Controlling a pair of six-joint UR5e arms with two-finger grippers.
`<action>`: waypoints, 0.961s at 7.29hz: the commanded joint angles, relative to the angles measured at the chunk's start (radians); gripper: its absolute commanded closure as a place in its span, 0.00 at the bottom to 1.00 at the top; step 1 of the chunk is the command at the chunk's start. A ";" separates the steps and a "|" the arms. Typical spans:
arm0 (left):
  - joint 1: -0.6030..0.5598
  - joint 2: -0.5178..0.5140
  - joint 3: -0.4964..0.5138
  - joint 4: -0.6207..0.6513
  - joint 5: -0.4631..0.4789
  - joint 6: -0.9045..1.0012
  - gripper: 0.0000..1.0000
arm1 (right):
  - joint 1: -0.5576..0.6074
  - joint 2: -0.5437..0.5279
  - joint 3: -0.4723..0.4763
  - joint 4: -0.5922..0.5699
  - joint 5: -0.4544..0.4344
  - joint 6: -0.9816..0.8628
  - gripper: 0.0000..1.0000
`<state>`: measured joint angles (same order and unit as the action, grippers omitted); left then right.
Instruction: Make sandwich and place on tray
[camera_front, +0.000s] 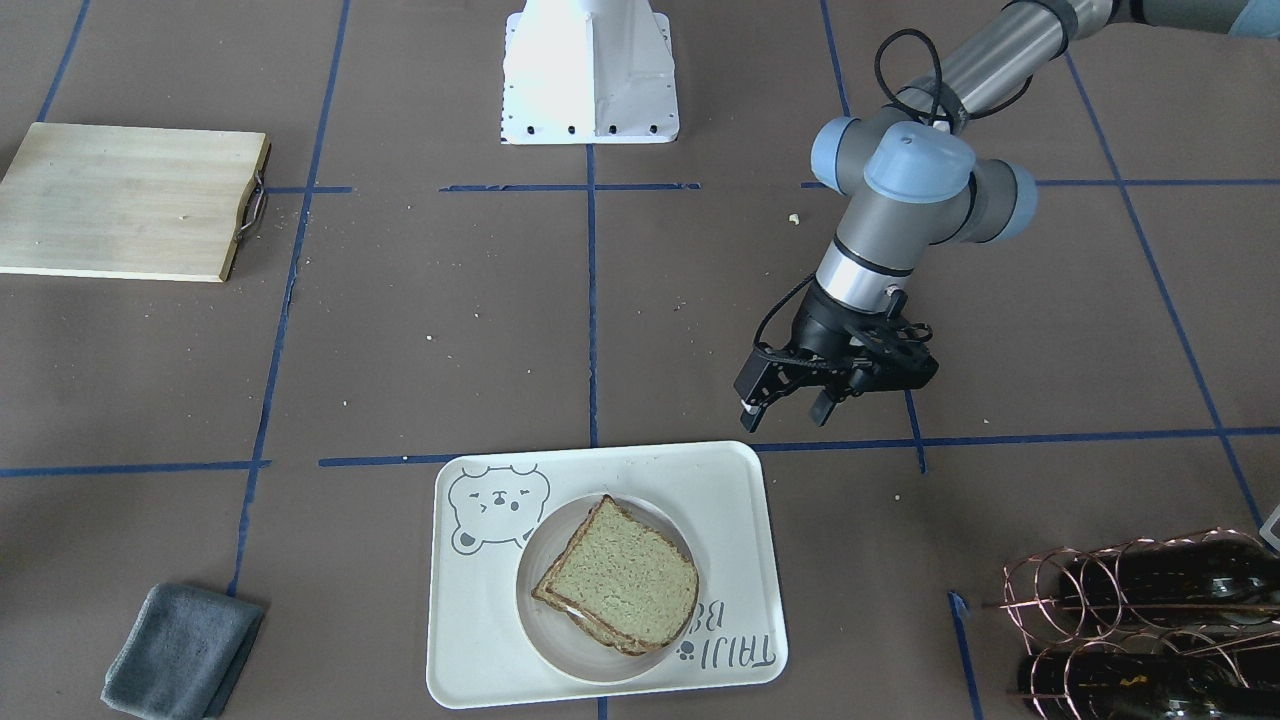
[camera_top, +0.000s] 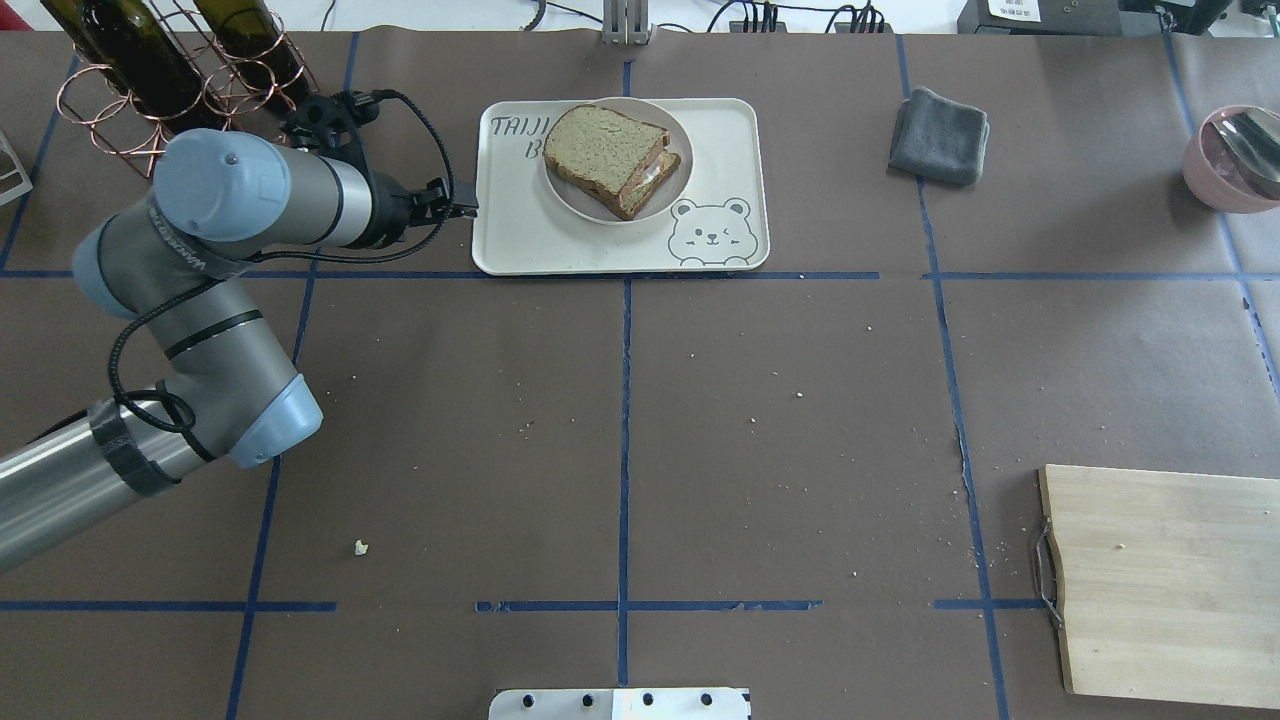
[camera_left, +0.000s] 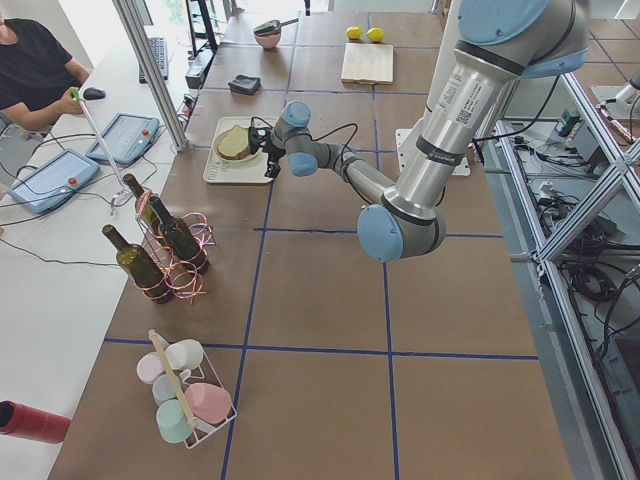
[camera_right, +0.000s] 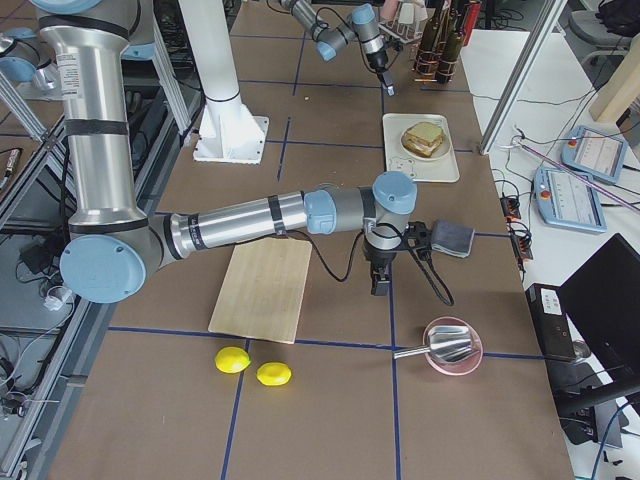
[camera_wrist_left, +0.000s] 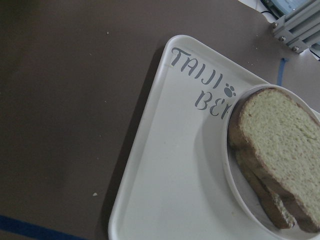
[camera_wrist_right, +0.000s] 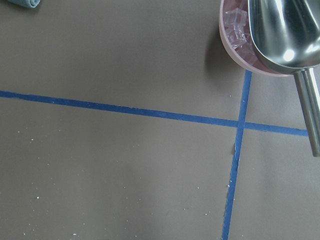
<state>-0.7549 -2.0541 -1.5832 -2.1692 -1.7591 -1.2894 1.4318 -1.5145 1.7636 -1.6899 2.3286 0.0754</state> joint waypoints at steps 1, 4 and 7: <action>-0.097 0.090 -0.142 0.182 -0.005 0.342 0.00 | 0.007 -0.006 -0.001 -0.001 0.000 0.000 0.00; -0.264 0.219 -0.285 0.325 -0.183 0.651 0.00 | 0.007 -0.016 -0.006 -0.001 0.002 0.000 0.00; -0.317 0.204 -0.195 0.290 -0.218 0.630 0.00 | 0.016 -0.018 -0.004 0.001 0.003 0.000 0.00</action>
<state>-1.0710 -1.8343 -1.8363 -1.8601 -1.9856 -0.6501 1.4457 -1.5313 1.7592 -1.6895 2.3314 0.0751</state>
